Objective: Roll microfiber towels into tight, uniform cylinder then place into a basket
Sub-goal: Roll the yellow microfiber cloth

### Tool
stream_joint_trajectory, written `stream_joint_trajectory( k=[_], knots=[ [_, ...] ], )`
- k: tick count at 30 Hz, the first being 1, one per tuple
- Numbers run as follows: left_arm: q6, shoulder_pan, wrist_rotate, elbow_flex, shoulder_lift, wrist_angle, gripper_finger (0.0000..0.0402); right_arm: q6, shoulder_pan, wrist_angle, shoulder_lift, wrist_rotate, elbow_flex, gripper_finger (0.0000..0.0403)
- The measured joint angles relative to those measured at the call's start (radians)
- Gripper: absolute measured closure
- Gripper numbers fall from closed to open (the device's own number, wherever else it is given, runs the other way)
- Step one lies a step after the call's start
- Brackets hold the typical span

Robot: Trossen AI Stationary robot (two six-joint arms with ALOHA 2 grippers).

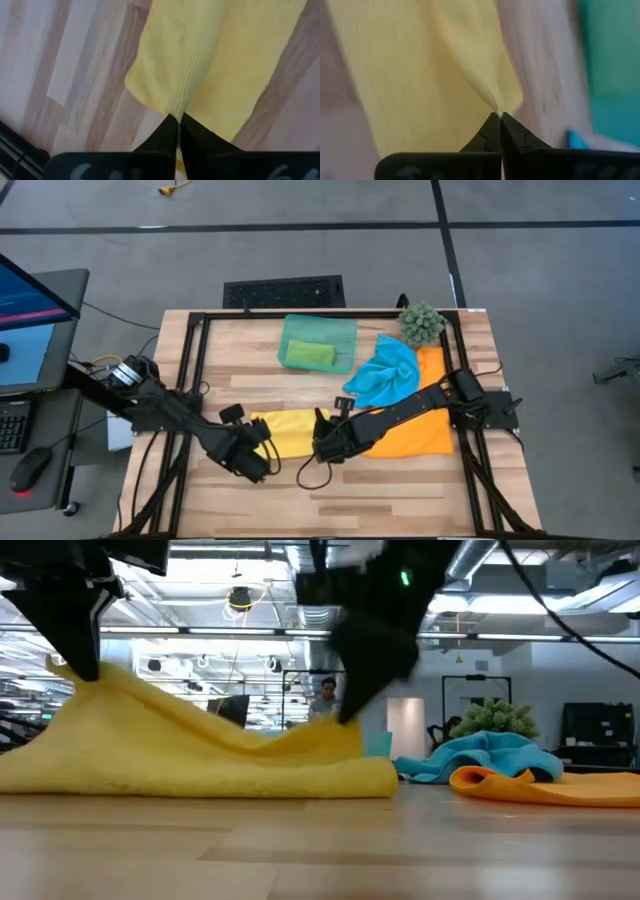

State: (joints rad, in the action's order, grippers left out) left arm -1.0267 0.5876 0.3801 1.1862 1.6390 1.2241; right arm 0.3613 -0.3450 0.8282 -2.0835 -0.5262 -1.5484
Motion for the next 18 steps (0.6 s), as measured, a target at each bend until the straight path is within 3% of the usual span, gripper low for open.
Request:
stream_joint_trajectory(
  k=[18],
  knots=[
    [0.066, -0.045, 0.010, 0.000, -0.001, -0.006, 0.0390, 0.015, 0.028, -0.022, -0.033, 0.006, 0.003, 0.0397]
  ],
)
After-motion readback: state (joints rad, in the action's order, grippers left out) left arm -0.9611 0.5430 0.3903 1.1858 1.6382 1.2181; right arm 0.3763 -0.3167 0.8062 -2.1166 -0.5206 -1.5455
